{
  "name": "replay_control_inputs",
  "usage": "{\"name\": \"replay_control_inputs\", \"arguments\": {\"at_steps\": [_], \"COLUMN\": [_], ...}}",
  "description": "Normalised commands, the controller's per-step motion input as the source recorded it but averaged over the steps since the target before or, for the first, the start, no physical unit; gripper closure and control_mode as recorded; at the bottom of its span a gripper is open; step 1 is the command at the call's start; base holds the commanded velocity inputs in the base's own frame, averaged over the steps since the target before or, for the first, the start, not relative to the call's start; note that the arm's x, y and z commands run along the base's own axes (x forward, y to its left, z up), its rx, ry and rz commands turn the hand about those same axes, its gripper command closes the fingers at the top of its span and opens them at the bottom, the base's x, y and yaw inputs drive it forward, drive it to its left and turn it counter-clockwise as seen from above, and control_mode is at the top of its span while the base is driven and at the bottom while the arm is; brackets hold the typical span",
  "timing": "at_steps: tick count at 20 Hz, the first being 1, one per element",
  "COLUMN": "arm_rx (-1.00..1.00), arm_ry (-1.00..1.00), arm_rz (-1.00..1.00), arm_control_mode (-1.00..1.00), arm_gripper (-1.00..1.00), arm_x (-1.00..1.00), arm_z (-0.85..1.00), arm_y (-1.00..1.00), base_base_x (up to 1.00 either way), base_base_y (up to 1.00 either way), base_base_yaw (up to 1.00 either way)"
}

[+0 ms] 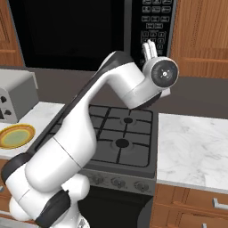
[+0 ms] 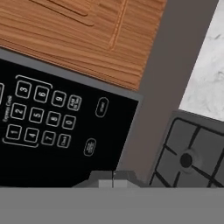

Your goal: Pick the chicken drumstick from the counter and place it in the microwave. Then turn on the microwave.

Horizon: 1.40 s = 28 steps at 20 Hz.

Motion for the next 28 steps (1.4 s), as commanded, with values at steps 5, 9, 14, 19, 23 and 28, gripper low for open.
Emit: {"name": "replay_control_inputs", "arguments": {"at_steps": [5, 9, 14, 19, 23, 28], "arm_rx": [0.01, 0.02, 0.02, 0.05, 0.07, 0.07], "arm_ry": [-0.09, -0.10, -0.06, -0.03, -0.01, 0.00], "arm_rz": [-0.06, -0.05, -0.05, -0.05, -0.05, -0.04], "arm_control_mode": [-1.00, -1.00, -1.00, -1.00, -1.00, -1.00], "arm_gripper": [1.00, 1.00, 1.00, 1.00, 1.00, 1.00], "arm_x": [0.00, 0.00, 0.00, 0.00, 0.00, 0.00], "arm_z": [-0.05, 0.00, 0.00, 0.00, 0.00, 0.00], "arm_y": [0.00, 0.00, 0.00, 0.00, 0.00, 0.00], "base_base_x": [0.00, 0.00, 0.00, 0.00, 0.00, 0.00], "base_base_y": [0.00, 0.00, 0.00, 0.00, 0.00, 0.00], "base_base_yaw": [0.00, 0.00, 0.00, 0.00, 0.00, 0.00]}}
